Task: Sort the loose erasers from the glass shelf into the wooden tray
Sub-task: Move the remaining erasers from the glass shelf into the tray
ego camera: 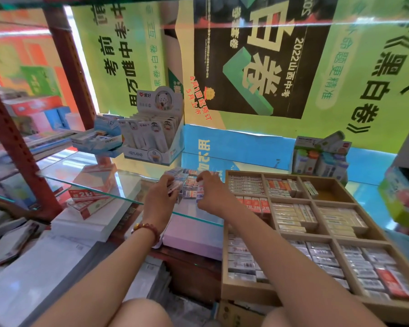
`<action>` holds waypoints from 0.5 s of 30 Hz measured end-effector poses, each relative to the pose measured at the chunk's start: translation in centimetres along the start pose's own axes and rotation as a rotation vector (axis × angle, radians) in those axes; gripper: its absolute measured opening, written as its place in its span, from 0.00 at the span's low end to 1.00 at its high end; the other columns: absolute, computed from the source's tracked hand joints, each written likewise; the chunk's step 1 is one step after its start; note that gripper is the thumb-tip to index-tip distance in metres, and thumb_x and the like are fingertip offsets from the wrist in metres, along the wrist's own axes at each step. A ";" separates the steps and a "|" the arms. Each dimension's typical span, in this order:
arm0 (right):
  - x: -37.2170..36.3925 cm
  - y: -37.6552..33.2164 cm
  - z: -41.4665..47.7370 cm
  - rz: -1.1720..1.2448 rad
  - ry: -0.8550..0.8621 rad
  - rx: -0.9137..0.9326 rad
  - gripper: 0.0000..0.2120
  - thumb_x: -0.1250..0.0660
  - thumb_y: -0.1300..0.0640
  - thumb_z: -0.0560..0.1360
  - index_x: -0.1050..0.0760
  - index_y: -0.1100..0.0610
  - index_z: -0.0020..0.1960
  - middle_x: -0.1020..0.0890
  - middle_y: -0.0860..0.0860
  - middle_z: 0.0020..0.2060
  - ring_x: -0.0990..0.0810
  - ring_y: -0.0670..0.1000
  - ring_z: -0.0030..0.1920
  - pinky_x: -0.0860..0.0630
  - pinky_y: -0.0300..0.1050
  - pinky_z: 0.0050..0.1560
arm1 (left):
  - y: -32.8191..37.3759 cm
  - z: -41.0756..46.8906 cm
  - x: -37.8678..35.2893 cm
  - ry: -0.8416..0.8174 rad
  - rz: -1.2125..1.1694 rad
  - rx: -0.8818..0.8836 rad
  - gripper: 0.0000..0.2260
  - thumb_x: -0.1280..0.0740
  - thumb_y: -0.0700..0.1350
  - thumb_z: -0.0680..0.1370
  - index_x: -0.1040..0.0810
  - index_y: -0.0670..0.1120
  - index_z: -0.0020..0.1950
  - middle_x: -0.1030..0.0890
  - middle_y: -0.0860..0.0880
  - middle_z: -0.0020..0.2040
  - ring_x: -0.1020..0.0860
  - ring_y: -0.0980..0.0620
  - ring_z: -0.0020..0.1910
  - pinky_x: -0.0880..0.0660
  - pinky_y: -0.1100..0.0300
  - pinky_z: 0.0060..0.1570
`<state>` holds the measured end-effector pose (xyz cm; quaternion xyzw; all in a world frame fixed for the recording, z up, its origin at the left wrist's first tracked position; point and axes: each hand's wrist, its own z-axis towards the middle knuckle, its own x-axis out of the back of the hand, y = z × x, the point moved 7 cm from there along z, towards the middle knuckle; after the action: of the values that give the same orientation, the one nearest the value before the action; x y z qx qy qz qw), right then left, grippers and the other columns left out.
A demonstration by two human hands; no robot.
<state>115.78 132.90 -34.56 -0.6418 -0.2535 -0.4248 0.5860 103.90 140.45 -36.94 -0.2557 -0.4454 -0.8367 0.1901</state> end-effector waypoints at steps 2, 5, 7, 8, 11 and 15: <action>0.5 0.4 -0.2 0.081 0.022 -0.026 0.28 0.28 0.63 0.70 0.36 0.58 0.66 0.25 0.57 0.57 0.24 0.54 0.46 0.31 0.42 0.42 | 0.7 0.1 0.5 0.051 -0.113 0.000 0.11 0.30 0.42 0.75 0.23 0.42 0.56 0.18 0.45 0.49 0.22 0.49 0.46 0.26 0.57 0.47; 1.5 0.9 -0.2 0.188 0.084 -0.064 0.28 0.25 0.58 0.68 0.33 0.59 0.63 0.21 0.57 0.51 0.21 0.54 0.43 0.28 0.41 0.38 | 3.3 0.4 1.2 0.090 -0.349 -0.029 0.13 0.29 0.36 0.72 0.23 0.43 0.56 0.19 0.48 0.49 0.22 0.56 0.45 0.25 0.62 0.48; 2.1 0.9 -0.2 0.378 0.108 -0.069 0.23 0.26 0.60 0.68 0.31 0.60 0.60 0.20 0.56 0.45 0.21 0.50 0.33 0.26 0.38 0.29 | 5.6 0.5 1.5 0.084 -0.410 -0.093 0.16 0.30 0.33 0.71 0.24 0.45 0.56 0.20 0.50 0.49 0.23 0.62 0.46 0.25 0.66 0.47; 2.3 0.8 0.0 0.478 0.125 -0.060 0.21 0.27 0.63 0.68 0.29 0.62 0.58 0.19 0.57 0.43 0.21 0.49 0.31 0.24 0.39 0.28 | 6.7 0.4 1.6 0.084 -0.406 -0.126 0.15 0.30 0.33 0.71 0.23 0.46 0.55 0.20 0.51 0.49 0.23 0.61 0.46 0.25 0.66 0.48; 3.5 0.4 -0.4 0.723 0.171 -0.039 0.13 0.34 0.72 0.68 0.22 0.64 0.52 0.18 0.58 0.41 0.20 0.51 0.36 0.19 0.42 0.36 | 8.9 0.1 1.8 0.089 -0.396 -0.168 0.14 0.30 0.34 0.70 0.21 0.47 0.53 0.19 0.51 0.49 0.21 0.54 0.48 0.25 0.62 0.50; 4.5 -0.1 -2.1 1.232 0.042 -0.050 0.09 0.42 0.70 0.75 0.25 0.62 0.45 0.22 0.56 0.38 0.21 0.50 0.38 0.21 0.38 0.39 | 11.6 -0.4 1.4 0.025 -0.338 -0.230 0.12 0.32 0.37 0.73 0.19 0.47 0.55 0.18 0.50 0.50 0.21 0.54 0.48 0.26 0.65 0.49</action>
<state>117.48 130.07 -30.84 -0.6754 0.1854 -0.0265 0.7133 109.06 133.84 -28.79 -0.1869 -0.3808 -0.9053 0.0221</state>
